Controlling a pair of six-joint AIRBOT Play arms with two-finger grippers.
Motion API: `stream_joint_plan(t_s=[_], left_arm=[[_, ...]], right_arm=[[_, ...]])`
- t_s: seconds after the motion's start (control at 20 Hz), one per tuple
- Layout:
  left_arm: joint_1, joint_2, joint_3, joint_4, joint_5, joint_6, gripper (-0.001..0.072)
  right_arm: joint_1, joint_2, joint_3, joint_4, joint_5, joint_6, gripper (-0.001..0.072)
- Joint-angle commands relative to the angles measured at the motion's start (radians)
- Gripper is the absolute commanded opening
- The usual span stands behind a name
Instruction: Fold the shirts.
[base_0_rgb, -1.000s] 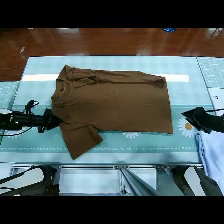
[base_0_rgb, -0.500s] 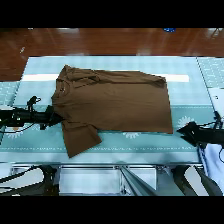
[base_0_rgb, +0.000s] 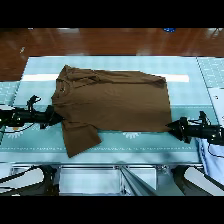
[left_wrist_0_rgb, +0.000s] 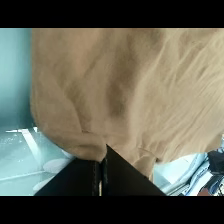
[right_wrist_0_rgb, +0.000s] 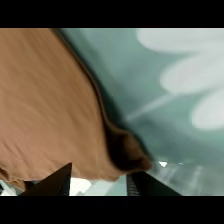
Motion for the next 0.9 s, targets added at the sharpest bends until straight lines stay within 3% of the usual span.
stream_joint_plan(t_s=[0.0, 0.1, 0.15, 0.35, 0.5, 0.85], left_arm=[[-0.01, 0.0, 0.001, 0.0, 0.023, 0.0, 0.0021], [-0.026, 0.0, 0.003, -0.001, 0.027, 0.0, 0.0021], [-0.029, 0.0, 0.008, -0.005, 0.025, 0.0, 0.0021], [-0.028, 0.082, 0.126, -0.062, -0.072, 0.015, 0.0021], [-0.028, 0.233, 0.342, -0.138, -0.069, 0.006, 0.002], [0.013, 0.452, 1.023, -0.131, 0.025, -0.061, 0.002]], right_arm=[[0.085, -0.067, 0.022, 0.114, -0.094, -0.049, 0.0388], [0.185, -0.084, 0.072, 0.115, -0.108, -0.045, 0.0192], [0.22, -0.082, 0.104, 0.111, -0.101, -0.061, 0.0016], [0.291, -0.042, 0.379, 0.083, 0.119, -0.082, 0.0021], [0.29, 0.08, 0.694, 0.007, 0.126, 0.012, 0.0021], [0.29, 0.198, 1.438, -0.1, 0.113, 0.131, 0.0021]])
